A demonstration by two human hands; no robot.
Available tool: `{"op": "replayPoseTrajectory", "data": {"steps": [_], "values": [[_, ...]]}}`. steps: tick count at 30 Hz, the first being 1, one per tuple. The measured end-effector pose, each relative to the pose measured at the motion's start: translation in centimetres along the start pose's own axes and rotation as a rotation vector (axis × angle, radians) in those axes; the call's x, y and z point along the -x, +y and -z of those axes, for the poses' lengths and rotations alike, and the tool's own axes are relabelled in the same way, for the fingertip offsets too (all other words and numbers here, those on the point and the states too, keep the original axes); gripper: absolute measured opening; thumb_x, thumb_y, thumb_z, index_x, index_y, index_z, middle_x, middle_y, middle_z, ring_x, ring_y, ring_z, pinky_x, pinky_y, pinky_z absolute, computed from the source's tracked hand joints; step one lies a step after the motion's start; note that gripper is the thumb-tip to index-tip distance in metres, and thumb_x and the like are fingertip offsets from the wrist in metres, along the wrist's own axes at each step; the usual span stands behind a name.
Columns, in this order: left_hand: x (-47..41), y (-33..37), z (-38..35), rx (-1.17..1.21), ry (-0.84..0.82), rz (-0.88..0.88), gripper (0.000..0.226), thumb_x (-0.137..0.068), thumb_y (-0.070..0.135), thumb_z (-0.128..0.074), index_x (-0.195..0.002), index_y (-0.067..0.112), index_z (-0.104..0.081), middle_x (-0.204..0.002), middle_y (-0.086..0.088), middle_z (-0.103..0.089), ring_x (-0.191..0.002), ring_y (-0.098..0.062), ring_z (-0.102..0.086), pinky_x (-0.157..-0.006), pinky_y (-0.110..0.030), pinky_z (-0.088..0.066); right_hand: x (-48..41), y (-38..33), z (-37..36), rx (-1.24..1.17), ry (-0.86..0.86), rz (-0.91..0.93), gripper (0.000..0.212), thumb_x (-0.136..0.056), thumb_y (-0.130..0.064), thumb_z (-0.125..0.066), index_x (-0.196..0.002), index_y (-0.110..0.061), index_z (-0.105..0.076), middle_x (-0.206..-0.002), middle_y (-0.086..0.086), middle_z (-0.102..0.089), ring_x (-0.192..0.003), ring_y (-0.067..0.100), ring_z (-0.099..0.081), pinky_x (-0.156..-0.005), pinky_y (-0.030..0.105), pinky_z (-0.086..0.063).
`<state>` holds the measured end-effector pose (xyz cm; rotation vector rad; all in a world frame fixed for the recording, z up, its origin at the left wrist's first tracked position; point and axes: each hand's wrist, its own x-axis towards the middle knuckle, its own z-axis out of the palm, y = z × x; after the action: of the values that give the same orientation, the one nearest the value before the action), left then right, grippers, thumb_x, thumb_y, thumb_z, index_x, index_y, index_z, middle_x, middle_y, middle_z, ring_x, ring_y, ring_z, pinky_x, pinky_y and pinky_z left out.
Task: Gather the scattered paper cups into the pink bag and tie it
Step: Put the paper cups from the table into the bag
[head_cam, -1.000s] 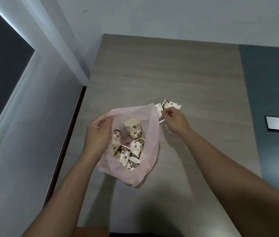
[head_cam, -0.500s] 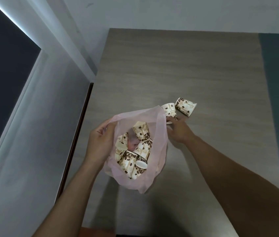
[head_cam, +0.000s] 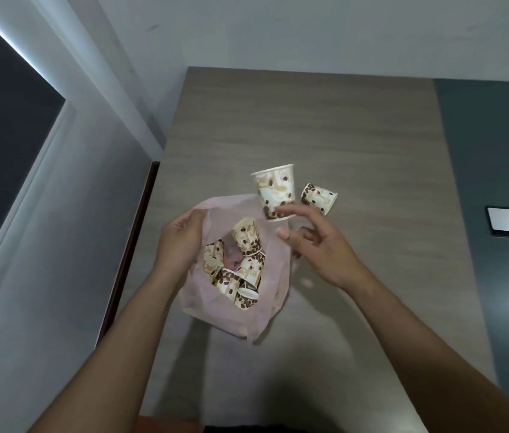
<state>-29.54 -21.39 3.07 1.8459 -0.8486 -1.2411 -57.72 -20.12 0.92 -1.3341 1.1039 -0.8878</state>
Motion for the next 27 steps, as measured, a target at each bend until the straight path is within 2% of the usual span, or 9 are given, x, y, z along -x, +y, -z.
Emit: {"op": "replayPoseTrajectory", "data": {"steps": [2, 4, 7, 10, 13, 16, 22, 25, 27], "values": [[-0.3, 0.4, -0.2, 0.081, -0.004, 0.070, 0.034, -0.104, 0.047, -0.065, -0.121, 0.027, -0.087, -0.113, -0.001, -0.087, -0.112, -0.027, -0.081, -0.100, -0.047, -0.065, 1.1, 0.1, -2.1, 0.087, -0.115, 0.003, 0.048, -0.098, -0.052, -0.081, -0.143, -0.045, -0.067, -0.156, -0.015, -0.054, -0.076, 0.007, -0.063, -0.081, 0.021, -0.058], [-0.5, 1.0, -0.2, 0.190, 0.001, 0.113, 0.033, -0.106, 0.041, -0.068, -0.125, 0.020, -0.085, -0.118, -0.008, -0.087, -0.117, -0.034, -0.081, -0.112, -0.057, -0.060, 1.9, 0.9, -3.8, 0.222, -0.194, -0.011, 0.047, -0.096, -0.060, -0.078, -0.142, -0.053, -0.066, -0.157, -0.017, -0.048, -0.083, 0.012, -0.066, -0.086, 0.019, -0.056], [-0.5, 1.7, -0.2, 0.207, -0.020, 0.086, 0.033, -0.100, 0.040, -0.073, -0.121, 0.020, -0.087, -0.116, -0.009, -0.087, -0.116, -0.034, -0.082, -0.111, -0.056, -0.061, 2.4, 2.2, -5.0, 0.357, -0.279, -0.098, 0.047, -0.095, -0.071, -0.070, -0.141, -0.065, -0.060, -0.162, -0.011, -0.041, -0.092, 0.016, -0.070, -0.103, 0.031, -0.060], [0.0, 2.1, -0.5, 0.185, -0.063, 0.026, 0.029, -0.096, 0.041, -0.074, -0.114, 0.025, -0.090, -0.110, -0.008, -0.088, -0.111, -0.033, -0.084, -0.101, -0.050, -0.064, 2.4, 3.0, -4.9, 0.406, -0.285, -0.116, 0.043, -0.101, -0.069, -0.064, -0.144, -0.065, -0.059, -0.168, -0.010, -0.039, -0.093, 0.012, -0.075, -0.103, 0.031, -0.060], [0.1, 2.0, -0.5, 0.159, -0.090, -0.014, 0.026, -0.098, 0.039, -0.073, -0.114, 0.026, -0.090, -0.109, -0.008, -0.088, -0.109, -0.034, -0.084, -0.093, -0.045, -0.065, 1.4, 3.1, -3.8, 0.347, -0.174, -0.069, 0.038, -0.104, -0.066, -0.062, -0.140, -0.053, -0.068, -0.157, -0.019, -0.054, -0.086, 0.013, -0.080, -0.082, 0.024, -0.063], [0.1, 1.8, -0.4, 0.137, -0.114, -0.023, 0.022, -0.103, 0.037, -0.072, -0.113, 0.029, -0.090, -0.107, -0.007, -0.089, -0.103, -0.031, -0.085, -0.084, -0.037, -0.067, -0.2, 3.2, -1.5, 0.239, 0.034, -0.102, 0.033, -0.106, -0.063, -0.061, -0.128, -0.043, -0.074, -0.134, -0.019, -0.071, -0.075, 0.015, -0.080, -0.068, 0.029, -0.062], [-0.7, 1.8, -0.6, 0.081, -0.097, -0.009, 0.028, -0.106, 0.038, -0.064, -0.108, 0.027, -0.090, -0.102, -0.009, -0.088, -0.087, -0.024, -0.084, -0.087, -0.040, -0.062, -4.7, 6.9, 3.4, 0.108, 0.473, -0.387, 0.022, -0.112, -0.029, -0.063, -0.129, -0.016, -0.069, -0.117, 0.008, -0.069, -0.069, 0.023, -0.069, -0.064, 0.038, -0.058], [-0.8, 1.8, -0.6, 0.035, -0.122, -0.012, 0.030, -0.107, 0.041, -0.062, -0.107, 0.029, -0.089, -0.100, -0.010, -0.088, -0.088, -0.027, -0.085, -0.083, -0.041, -0.064, -6.6, 8.5, 5.1, -0.028, 0.510, -0.581, 0.028, -0.110, -0.024, -0.065, -0.135, -0.011, -0.068, -0.117, 0.015, -0.061, -0.084, 0.030, -0.063, -0.076, 0.049, -0.059], [-0.7, 1.6, -0.6, 0.014, -0.128, -0.021, 0.030, -0.107, 0.044, -0.061, -0.107, 0.032, -0.089, -0.098, -0.007, -0.088, -0.084, -0.023, -0.086, -0.076, -0.039, -0.066, -7.7, 9.1, 5.8, -0.096, 0.487, -0.644, 0.030, -0.110, -0.022, -0.066, -0.139, -0.013, -0.069, -0.112, 0.015, -0.061, -0.090, 0.029, -0.059, -0.068, 0.042, -0.055]]}}
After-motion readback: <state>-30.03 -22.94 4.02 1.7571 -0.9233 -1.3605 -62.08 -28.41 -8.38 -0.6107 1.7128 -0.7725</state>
